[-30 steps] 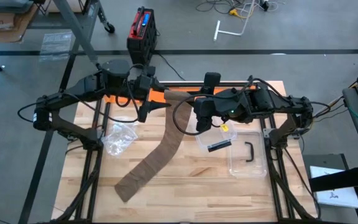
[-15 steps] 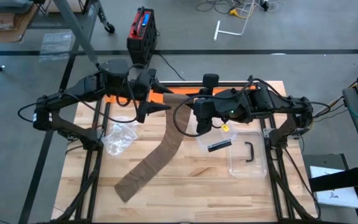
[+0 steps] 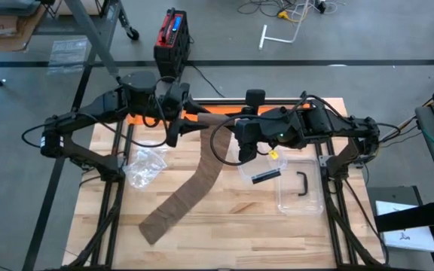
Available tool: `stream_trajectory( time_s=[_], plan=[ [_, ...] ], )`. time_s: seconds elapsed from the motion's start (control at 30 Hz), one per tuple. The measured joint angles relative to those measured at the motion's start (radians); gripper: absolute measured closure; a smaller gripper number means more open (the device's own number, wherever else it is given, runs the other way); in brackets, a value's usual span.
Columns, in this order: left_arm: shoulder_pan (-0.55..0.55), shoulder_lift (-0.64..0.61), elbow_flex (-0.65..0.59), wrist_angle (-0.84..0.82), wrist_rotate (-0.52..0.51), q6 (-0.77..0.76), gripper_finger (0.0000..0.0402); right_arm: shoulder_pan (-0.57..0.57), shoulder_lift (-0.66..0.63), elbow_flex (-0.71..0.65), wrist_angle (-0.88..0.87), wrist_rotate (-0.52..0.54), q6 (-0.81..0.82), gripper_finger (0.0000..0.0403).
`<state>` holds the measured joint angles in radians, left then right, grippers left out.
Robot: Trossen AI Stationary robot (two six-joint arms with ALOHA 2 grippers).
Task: Roll bandage
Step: Roll the brown bandage
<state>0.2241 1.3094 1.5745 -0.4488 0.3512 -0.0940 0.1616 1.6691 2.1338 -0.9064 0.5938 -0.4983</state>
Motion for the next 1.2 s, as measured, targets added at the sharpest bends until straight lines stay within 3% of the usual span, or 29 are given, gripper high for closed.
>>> stream_trajectory(
  time_s=[0.3, 0.6, 0.73, 0.9, 1.03, 1.2],
  plan=[
    [0.0, 0.0, 0.0, -0.003, -0.002, 0.054, 0.0306, 0.0, 0.0, 0.0, 0.0, 0.001, 0.004, 0.0288],
    [-0.001, 0.0, 0.0, -0.003, -0.028, 0.165, 0.0291, 0.0, -0.005, 0.0, -0.001, -0.059, 0.136, 0.0222],
    [-0.001, 0.0, 0.0, 0.006, -0.029, 0.268, 0.0296, -0.002, -0.02, 0.01, -0.002, -0.129, 0.217, 0.0181],
    [-0.003, 0.0, 0.0, 0.041, -0.045, 0.332, 0.0303, -0.007, -0.036, 0.026, -0.002, -0.136, 0.276, 0.0138],
    [-0.004, 0.0, 0.0, 0.052, -0.045, 0.396, 0.0296, -0.012, -0.04, 0.032, -0.001, -0.134, 0.298, 0.013],
    [-0.005, 0.0, 0.0, 0.05, -0.04, 0.446, 0.0294, -0.02, -0.038, 0.032, -0.001, -0.133, 0.287, 0.0147]
  ],
)
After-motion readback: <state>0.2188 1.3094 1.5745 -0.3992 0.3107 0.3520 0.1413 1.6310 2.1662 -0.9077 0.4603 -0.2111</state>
